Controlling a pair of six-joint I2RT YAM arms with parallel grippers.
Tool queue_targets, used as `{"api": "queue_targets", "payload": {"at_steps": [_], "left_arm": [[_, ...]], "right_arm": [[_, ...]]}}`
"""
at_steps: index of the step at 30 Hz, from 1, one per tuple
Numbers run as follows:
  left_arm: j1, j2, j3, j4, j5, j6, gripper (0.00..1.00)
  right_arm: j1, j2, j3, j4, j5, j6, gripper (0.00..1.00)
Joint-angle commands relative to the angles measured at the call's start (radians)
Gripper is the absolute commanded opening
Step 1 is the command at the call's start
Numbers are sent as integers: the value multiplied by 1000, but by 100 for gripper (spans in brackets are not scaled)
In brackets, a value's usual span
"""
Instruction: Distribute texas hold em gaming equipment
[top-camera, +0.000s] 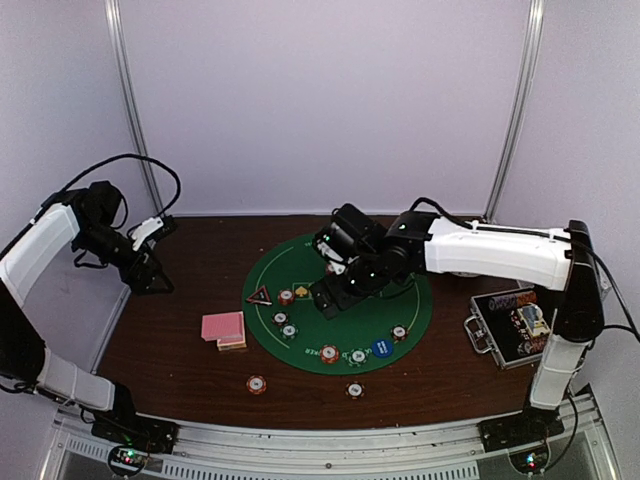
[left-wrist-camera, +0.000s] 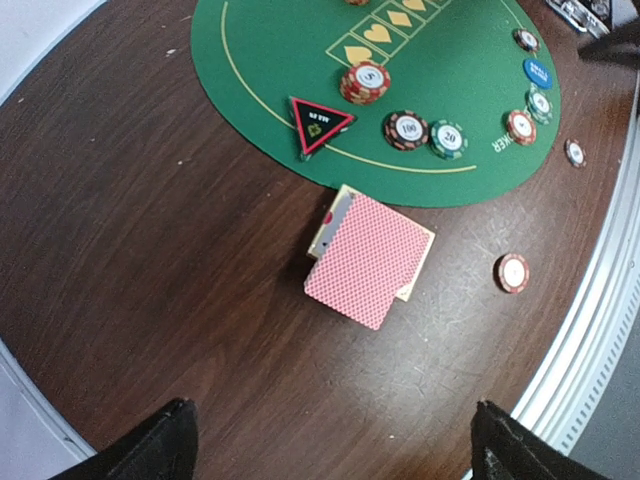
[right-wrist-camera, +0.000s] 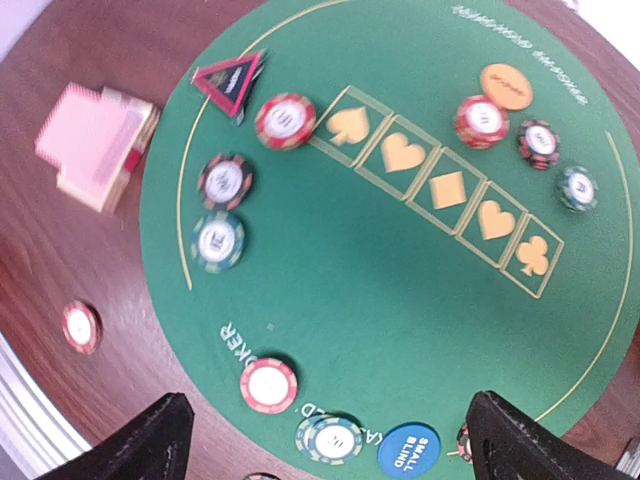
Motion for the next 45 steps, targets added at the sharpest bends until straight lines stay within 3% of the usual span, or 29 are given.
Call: {"api": "queue_targets", "payload": {"at_steps": [1, 10, 15, 32, 45], "left_arm": [[-54, 4, -53, 70, -72, 89, 98], [-220, 56, -166, 226, -165, 157, 98], [-250, 141, -173, 269, -162, 184, 98], [-365, 236, -257, 407, -283, 272, 98], [-406, 268, -285, 477, -336, 238, 98]], "right_arm": [[-84, -93, -86, 81, -30, 144, 99], [-100, -56, -91, 148, -86, 226, 100], [-96, -68, -114, 218, -86, 276, 99], [-39, -70, -60, 196, -62, 280, 100], [-38, -101, -84, 211, -62, 271, 99]]}}
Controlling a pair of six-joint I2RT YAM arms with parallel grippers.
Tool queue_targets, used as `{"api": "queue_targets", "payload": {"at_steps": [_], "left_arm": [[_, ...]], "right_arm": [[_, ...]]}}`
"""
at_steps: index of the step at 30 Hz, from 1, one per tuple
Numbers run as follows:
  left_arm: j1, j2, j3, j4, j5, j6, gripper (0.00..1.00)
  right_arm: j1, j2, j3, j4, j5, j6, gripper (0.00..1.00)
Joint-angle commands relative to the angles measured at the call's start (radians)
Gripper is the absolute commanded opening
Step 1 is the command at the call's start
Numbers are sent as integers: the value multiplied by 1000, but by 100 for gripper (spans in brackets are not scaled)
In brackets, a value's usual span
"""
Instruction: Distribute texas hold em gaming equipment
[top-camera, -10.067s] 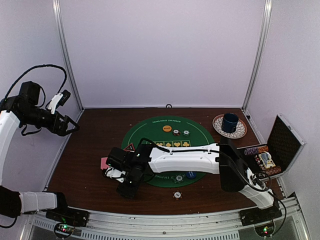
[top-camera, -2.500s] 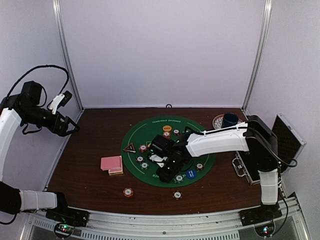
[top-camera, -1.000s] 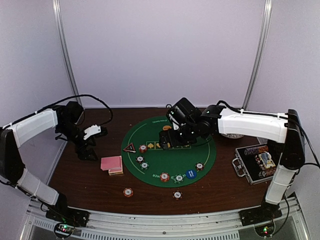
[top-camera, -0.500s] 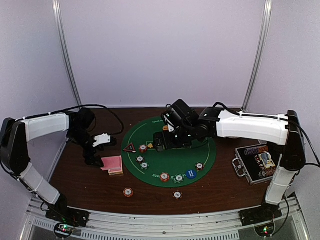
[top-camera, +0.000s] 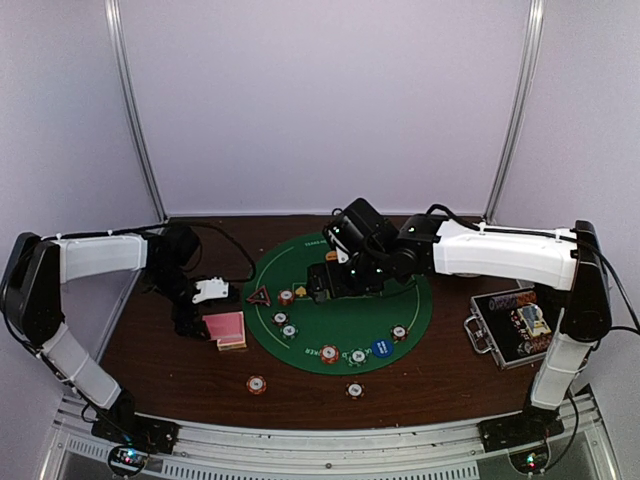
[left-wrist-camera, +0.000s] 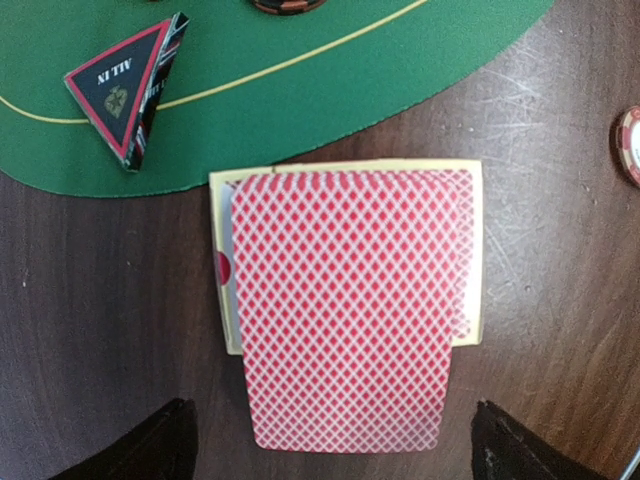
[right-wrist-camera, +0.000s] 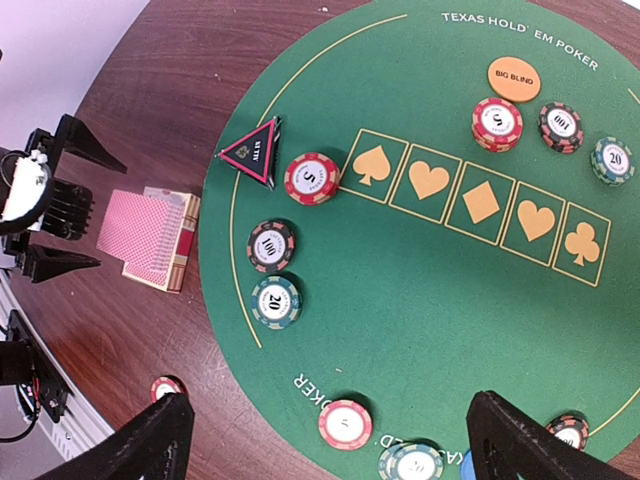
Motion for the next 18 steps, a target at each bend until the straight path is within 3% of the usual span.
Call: {"api": "queue_targets", "payload": {"at_steps": [1, 18], "left_arm": [[-15, 21, -13, 46, -17, -12, 98], [-34, 35, -35, 60, -30, -21, 98]], "right_arm": [[2, -43, 0, 22, 20, 5, 100], [2, -64, -2, -3, 31, -1, 100]]}}
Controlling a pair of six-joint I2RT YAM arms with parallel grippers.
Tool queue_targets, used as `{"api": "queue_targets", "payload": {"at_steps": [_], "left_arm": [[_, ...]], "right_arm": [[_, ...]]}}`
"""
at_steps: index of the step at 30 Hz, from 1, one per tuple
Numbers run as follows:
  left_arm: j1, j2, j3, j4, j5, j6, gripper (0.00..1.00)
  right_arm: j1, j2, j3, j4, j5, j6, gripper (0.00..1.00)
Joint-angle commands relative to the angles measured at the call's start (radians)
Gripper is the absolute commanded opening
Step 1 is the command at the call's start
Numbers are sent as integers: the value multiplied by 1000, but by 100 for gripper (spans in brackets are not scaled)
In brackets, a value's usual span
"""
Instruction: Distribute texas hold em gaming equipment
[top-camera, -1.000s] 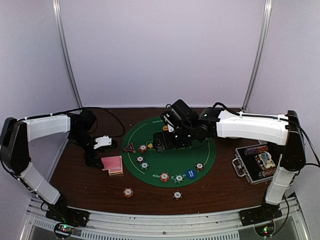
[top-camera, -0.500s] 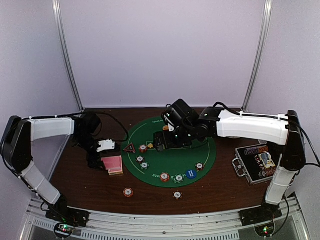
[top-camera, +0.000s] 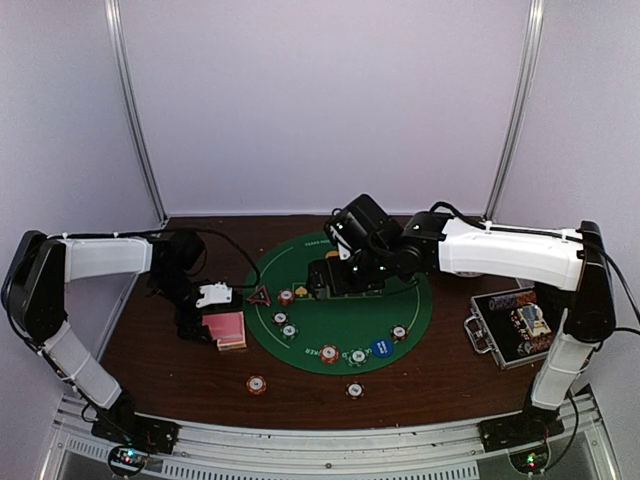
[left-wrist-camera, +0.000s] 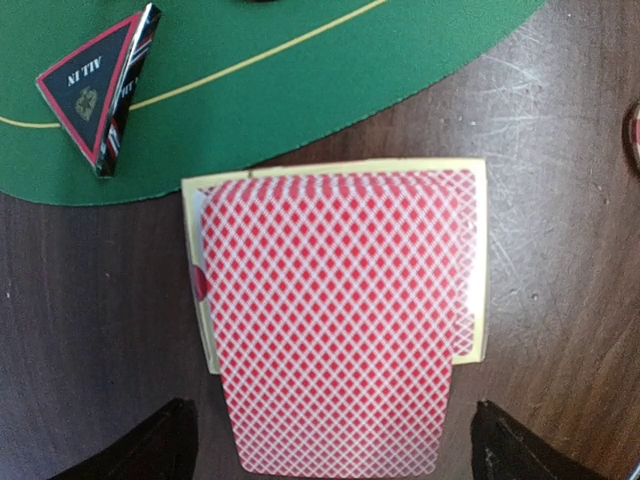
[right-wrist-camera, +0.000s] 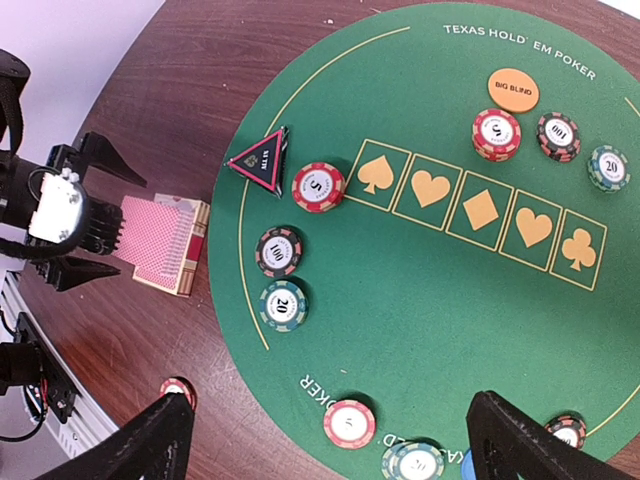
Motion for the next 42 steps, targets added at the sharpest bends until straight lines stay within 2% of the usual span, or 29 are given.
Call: {"api": "queue_targets", "payload": {"at_steps": [1, 29, 42], "left_arm": [[-7, 11, -18, 30, -3, -15, 97], [-15, 46, -64, 100, -18, -1, 97], [-15, 49, -56, 91, -14, -7, 76]], "right_arm": [[2, -43, -1, -8, 29, -1, 100], [-11, -61, -26, -1, -4, 6, 100], [-11, -67, -52, 26, -51, 7, 95]]}}
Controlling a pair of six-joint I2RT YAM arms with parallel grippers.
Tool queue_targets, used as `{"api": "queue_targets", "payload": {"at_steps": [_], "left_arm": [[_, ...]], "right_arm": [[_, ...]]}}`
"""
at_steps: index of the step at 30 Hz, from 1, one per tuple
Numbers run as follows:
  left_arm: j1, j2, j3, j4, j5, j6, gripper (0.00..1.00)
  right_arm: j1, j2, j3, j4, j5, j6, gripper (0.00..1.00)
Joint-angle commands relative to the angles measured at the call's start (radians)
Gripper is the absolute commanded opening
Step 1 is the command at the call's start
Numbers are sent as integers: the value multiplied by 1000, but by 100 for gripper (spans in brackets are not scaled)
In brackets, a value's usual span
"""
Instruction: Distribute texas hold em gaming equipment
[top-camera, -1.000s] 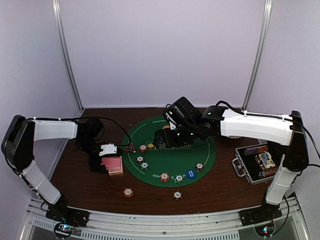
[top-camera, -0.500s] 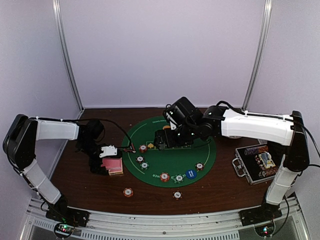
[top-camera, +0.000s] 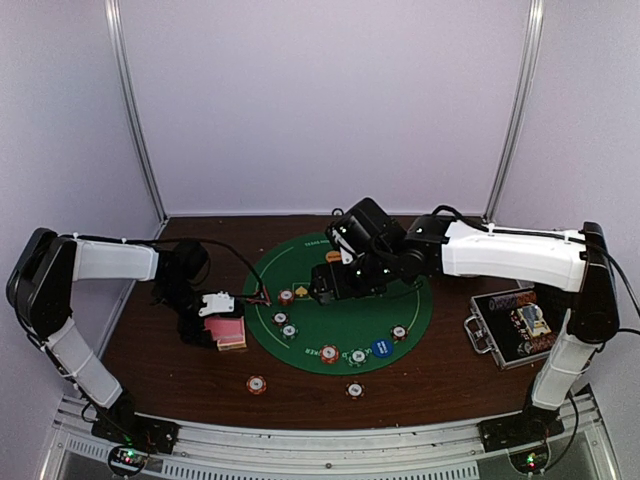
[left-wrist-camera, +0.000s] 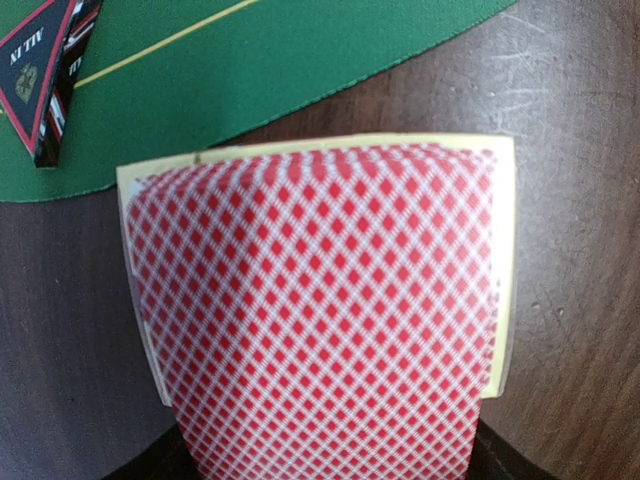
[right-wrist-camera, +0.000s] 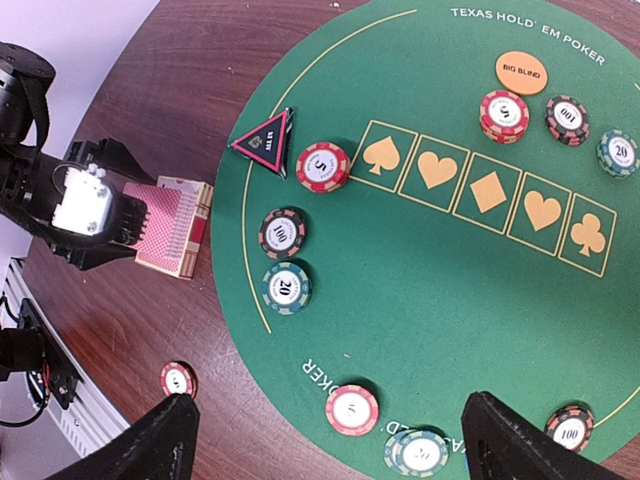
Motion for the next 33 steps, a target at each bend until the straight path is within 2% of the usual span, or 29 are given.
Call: {"api": "queue_targets", "payload": {"at_steps": [1, 7, 14, 19, 26, 33], "left_arm": [[-5, 9, 4, 12, 6, 3, 74], [-5, -10, -2, 23, 11, 11, 61], [-5, -21, -2, 34, 8, 7, 35], [-5, -31, 1, 30, 1, 2, 28], [-5, -71, 37, -17, 22, -10, 0], [-5, -120, 91, -110, 61, -17, 0]], "right_arm": [[-5, -47, -17, 22, -19, 6, 95], [-5, -37, -18, 35, -40, 8, 93], [-5, -24, -18, 48, -70, 14, 90], [-5, -24, -22, 55, -83, 18, 89], [-5, -17, -25, 68, -101, 23, 87], [-13, -9, -31, 107, -144, 45, 85]]}}
